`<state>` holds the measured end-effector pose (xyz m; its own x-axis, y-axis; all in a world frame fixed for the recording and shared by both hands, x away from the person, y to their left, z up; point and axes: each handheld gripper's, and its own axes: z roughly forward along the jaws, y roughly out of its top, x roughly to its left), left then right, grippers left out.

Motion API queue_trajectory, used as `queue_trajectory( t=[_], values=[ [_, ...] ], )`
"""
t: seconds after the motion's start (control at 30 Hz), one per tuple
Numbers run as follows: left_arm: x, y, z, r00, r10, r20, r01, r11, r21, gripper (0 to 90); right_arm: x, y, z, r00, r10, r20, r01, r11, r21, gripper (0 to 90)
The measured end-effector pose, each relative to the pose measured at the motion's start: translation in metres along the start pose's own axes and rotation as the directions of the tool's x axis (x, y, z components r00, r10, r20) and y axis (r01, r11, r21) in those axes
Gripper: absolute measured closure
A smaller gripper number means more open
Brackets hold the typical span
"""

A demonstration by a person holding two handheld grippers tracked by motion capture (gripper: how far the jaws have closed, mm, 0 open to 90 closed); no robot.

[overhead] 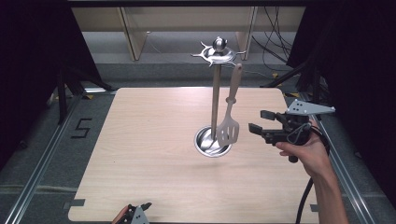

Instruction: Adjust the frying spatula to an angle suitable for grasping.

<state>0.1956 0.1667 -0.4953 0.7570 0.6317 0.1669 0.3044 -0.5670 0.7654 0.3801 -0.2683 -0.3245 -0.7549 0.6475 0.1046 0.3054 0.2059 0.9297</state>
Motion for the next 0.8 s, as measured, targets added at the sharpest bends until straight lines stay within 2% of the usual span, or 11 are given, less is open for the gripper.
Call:
queue_trajectory(
  t=[0.07,0.13,0.33,0.37,0.4,0.43,0.53,0.63,0.67,0.77,0.8],
  values=[
    [0.001,0.0,-0.001,1.0,0.001,0.008,-0.002,1.0,0.007,15.4,0.003,-0.003,-0.001,1.0,0.002,-0.006,-0.002,1.0,0.006,29.2],
    [0.0,0.0,0.0,1.0,0.0,-0.002,0.0,1.0,-0.001,15.4,0.005,-0.006,-0.001,0.9995,-0.02,0.026,0.02,1.0,-0.005,29.3],
    [0.0,0.0,0.0,0.9998,-0.011,0.016,0.011,0.9999,-0.002,15.4,0.01,-0.018,0.0,0.9989,-0.027,0.038,0.026,0.999,0.027,29.5],
    [0.0,0.0,0.0,0.9998,-0.01,0.016,0.01,0.9999,-0.002,15.4,0.009,-0.022,0.004,0.9987,-0.03,0.042,0.028,0.998,0.058,29.6],
    [0.0,0.0,-0.001,0.9999,-0.006,0.014,0.006,1.0,-0.001,15.4,0.007,-0.024,0.005,0.9969,-0.056,0.055,0.053,0.997,0.062,29.6],
    [0.001,0.0,0.0,1.0,-0.003,0.004,0.003,1.0,0.0,15.4,0.009,-0.026,0.005,0.9974,-0.034,0.063,0.029,0.996,0.078,29.6],
    [0.001,0.0,-0.001,0.9998,-0.009,0.015,0.009,0.9999,-0.005,15.4,0.008,-0.031,0.008,0.9956,-0.063,0.069,0.057,0.994,0.09,29.9],
    [0.003,0.001,-0.002,0.9997,0.01,0.024,-0.011,0.9999,0.012,15.4,0.01,-0.036,0.007,0.9965,-0.045,0.071,0.037,0.994,0.104,29.9],
    [0.001,0.001,0.0,1.0,-0.001,0.005,0.001,1.0,-0.003,15.4,0.01,-0.038,0.008,0.9958,-0.055,0.073,0.048,0.995,0.091,29.9],
    [0.001,0.003,-0.001,0.9993,-0.016,0.035,0.016,0.9999,0.002,15.4,0.011,-0.045,0.006,0.9962,-0.045,0.075,0.035,0.992,0.119,29.9],
    [0.001,0.003,0.0,0.9998,-0.007,0.017,0.007,1.0,-0.006,15.4,0.01,-0.048,0.006,0.9953,-0.057,0.079,0.047,0.992,0.118,29.9]
  ],
)
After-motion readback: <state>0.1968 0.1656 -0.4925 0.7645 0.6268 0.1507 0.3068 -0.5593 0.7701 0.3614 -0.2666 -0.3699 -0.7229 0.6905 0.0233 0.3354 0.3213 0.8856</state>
